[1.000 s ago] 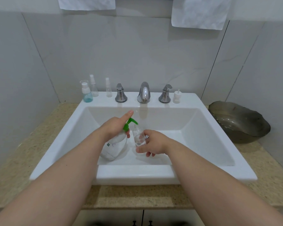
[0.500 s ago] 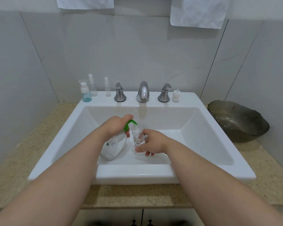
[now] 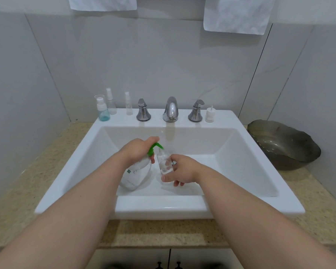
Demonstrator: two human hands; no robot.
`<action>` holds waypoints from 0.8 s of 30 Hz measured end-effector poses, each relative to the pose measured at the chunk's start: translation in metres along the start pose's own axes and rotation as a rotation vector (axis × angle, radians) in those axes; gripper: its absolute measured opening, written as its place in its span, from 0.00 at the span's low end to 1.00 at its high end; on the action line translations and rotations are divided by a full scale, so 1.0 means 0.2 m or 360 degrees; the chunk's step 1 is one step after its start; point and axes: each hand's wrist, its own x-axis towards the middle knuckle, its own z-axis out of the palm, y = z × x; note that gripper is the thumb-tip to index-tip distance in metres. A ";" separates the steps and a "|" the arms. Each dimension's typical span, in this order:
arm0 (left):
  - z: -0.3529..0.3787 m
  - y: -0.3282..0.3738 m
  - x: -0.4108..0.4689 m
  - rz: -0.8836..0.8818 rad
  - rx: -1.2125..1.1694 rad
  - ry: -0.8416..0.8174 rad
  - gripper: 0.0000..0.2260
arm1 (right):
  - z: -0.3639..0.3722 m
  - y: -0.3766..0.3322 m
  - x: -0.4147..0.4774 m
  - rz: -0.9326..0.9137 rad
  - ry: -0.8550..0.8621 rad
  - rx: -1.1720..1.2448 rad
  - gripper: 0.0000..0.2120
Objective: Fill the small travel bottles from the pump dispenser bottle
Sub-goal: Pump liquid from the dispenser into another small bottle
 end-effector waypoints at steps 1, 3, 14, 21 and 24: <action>0.00 0.00 0.00 0.0008 -0.0010 0.0020 0.38 | 0.00 0.00 0.00 -0.0001 0.0005 0.0005 0.24; 0.00 0.00 -0.01 0.0026 -0.0011 0.0054 0.43 | 0.00 0.00 0.00 0.0001 0.0013 0.0006 0.24; 0.00 0.01 0.00 -0.0002 -0.0043 0.0008 0.34 | 0.00 -0.01 -0.01 -0.0009 0.0014 0.0039 0.23; 0.00 0.03 -0.01 -0.0002 -0.0064 -0.0024 0.31 | 0.00 -0.01 -0.01 -0.0018 0.0008 0.0055 0.24; 0.00 0.02 -0.01 -0.0015 -0.0046 -0.0022 0.29 | 0.00 -0.01 -0.01 -0.0014 0.0003 0.0042 0.23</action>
